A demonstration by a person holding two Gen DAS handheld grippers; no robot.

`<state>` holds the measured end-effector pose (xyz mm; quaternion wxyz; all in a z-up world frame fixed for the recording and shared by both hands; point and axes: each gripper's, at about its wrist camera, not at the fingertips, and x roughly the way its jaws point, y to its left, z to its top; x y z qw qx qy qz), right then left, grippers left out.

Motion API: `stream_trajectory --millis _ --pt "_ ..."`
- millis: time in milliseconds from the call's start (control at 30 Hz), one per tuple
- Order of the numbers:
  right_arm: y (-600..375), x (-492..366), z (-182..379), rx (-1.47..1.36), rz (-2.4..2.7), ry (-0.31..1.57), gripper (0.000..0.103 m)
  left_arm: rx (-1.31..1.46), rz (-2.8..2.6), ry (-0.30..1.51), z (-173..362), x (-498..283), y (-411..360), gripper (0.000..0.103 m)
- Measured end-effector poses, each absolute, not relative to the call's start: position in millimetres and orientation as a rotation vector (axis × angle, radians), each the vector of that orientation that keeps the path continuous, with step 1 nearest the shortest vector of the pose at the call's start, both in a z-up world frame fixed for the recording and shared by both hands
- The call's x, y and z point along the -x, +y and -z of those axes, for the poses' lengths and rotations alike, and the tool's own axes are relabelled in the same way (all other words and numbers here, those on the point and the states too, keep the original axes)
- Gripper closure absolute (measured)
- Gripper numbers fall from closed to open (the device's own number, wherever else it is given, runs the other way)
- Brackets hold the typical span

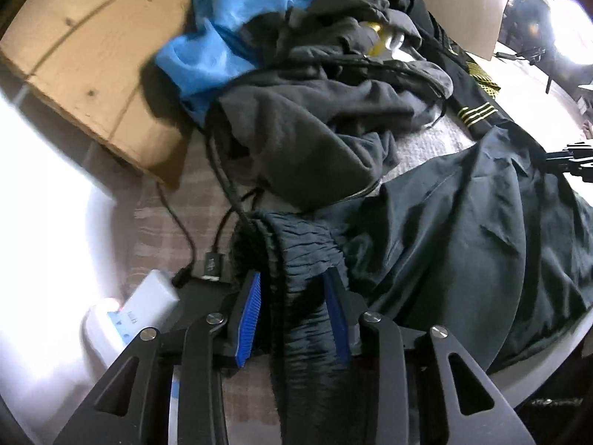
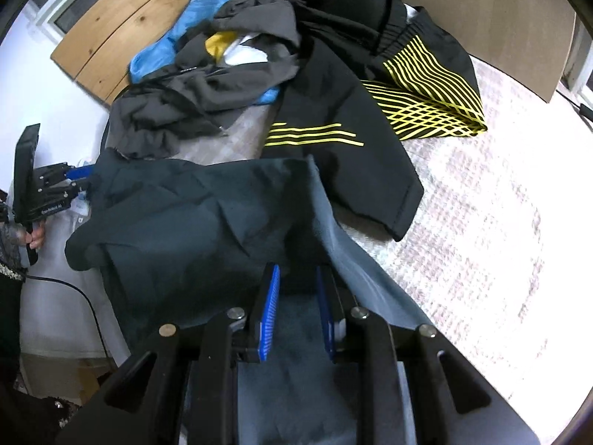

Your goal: Fold clothes

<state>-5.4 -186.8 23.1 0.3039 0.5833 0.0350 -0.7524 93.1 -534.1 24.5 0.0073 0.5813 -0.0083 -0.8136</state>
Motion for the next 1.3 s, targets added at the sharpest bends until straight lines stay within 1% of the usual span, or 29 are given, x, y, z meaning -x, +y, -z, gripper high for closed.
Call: stream_trajectory --millis 67,167,200,233,467,533,600,667,700,800,833,867,900,933,967,1067,1100,1167,1267,1300 --pt "-186.9 5.4 -21.4 -1.549 1.993 0.092 0.082 -1.826 2.553 0.016 -22.3 -88.9 -536.3 0.073" --pt "-187.0 3.9 -18.0 -1.551 1.992 0.103 0.082 -1.783 2.566 -0.051 -30.8 -80.4 -537.7 0.086" --pt "-186.7 4.0 -16.3 -1.553 1.993 0.104 0.082 -1.768 2.570 -0.073 -33.6 -77.6 -538.2 0.089" --pt "-186.2 4.4 -14.5 -1.556 1.996 0.105 0.082 -1.754 2.574 -0.095 -36.4 -74.7 -538.6 0.090" --pt "-168.7 16.0 -2.6 -1.600 2.047 0.045 0.082 -1.649 2.594 -0.248 -56.0 -54.8 -541.9 0.090" --pt "-164.7 18.2 3.6 -1.620 2.058 0.040 0.082 -1.618 2.598 -0.291 -61.6 -49.1 -542.9 0.088" --pt "-160.6 18.5 5.9 -1.614 2.055 0.025 0.082 -1.629 2.570 -0.361 -52.0 -38.9 -543.2 0.086" --pt "-159.8 14.7 -1.2 -1.601 2.085 0.051 0.082 -1.659 2.568 -0.412 -45.6 -30.3 -541.3 0.084" --pt "-160.1 12.0 -6.5 -1.594 2.106 0.072 0.082 -1.671 2.577 -0.405 -46.3 -27.4 -542.4 0.084" --pt "-173.8 -7.8 -30.9 -1.505 2.101 0.115 0.082 -1.714 2.602 -0.251 -54.9 -20.4 -557.4 0.083" --pt "-186.2 -20.7 -40.0 -1.456 2.060 0.122 0.082 -1.730 2.596 -0.253 -53.8 -19.8 -558.2 0.083" --pt "-203.2 -36.4 -45.2 -1.417 2.004 0.132 0.080 -1.746 2.591 -0.256 -52.6 -19.1 -559.1 0.082" --pt "-220.3 -52.0 -50.4 -1.379 1.947 0.142 0.074 -1.753 2.586 -0.254 -53.2 -21.1 -560.3 0.082" --pt "-238.3 -67.8 -52.8 -1.344 1.891 0.167 0.072 -1.737 2.581 -0.239 -58.5 -30.0 -562.3 0.081" --pt "-257.8 -84.0 -50.6 -1.316 1.837 0.215 0.069 -1.720 2.576 -0.225 -63.7 -38.9 -564.3 0.081" --pt "-313.2 -127.3 -33.9 -1.228 1.744 0.460 0.069 -1.671 2.560 -0.182 -79.4 -65.6 -570.4 0.074" --pt "-324.3 -133.6 -30.0 -1.215 1.725 0.510 0.069 -1.655 2.555 -0.168 -84.6 -74.4 -572.5 0.075" --pt "-336.2 -132.2 -32.5 -1.210 1.676 0.514 0.069 -1.623 2.543 -0.141 -95.1 -92.2 -576.5 0.075" --pt "-341.0 -105.5 -57.6 -1.164 1.702 0.474 0.069 -1.575 2.527 -0.093 -108.8 -120.3 -581.0 0.075" --pt "-345.8 -93.0 -65.4 -1.144 1.723 0.469 0.069 -1.564 2.524 -0.057 -105.3 -135.6 -576.2 0.075"
